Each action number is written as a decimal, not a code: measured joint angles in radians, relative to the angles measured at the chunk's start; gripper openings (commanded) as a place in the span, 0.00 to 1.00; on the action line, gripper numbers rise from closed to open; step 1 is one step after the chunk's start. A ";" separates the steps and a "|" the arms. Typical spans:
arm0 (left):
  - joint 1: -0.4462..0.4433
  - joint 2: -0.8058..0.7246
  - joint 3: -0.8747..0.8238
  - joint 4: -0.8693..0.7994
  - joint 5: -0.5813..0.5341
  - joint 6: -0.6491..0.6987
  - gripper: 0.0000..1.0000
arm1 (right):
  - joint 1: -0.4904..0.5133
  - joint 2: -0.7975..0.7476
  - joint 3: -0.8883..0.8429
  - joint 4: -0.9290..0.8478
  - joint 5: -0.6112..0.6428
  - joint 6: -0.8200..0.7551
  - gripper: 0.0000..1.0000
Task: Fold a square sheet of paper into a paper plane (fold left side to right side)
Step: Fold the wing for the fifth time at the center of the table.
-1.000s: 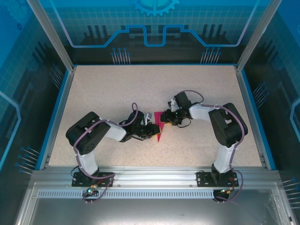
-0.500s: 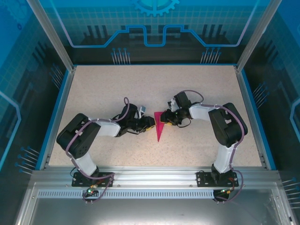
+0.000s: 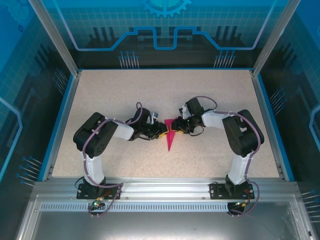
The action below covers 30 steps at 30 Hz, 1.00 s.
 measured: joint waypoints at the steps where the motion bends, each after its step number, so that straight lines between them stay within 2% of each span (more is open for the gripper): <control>1: 0.000 0.002 0.000 0.004 0.003 0.000 0.26 | 0.000 0.000 0.000 0.000 0.000 0.000 0.37; 11: 0.000 0.034 0.006 0.072 0.032 -0.026 0.26 | 0.000 0.000 0.000 0.000 0.000 0.000 0.36; 30: 0.000 0.050 0.011 0.099 0.050 -0.029 0.24 | 0.000 -0.002 -0.009 0.024 -0.013 0.026 0.36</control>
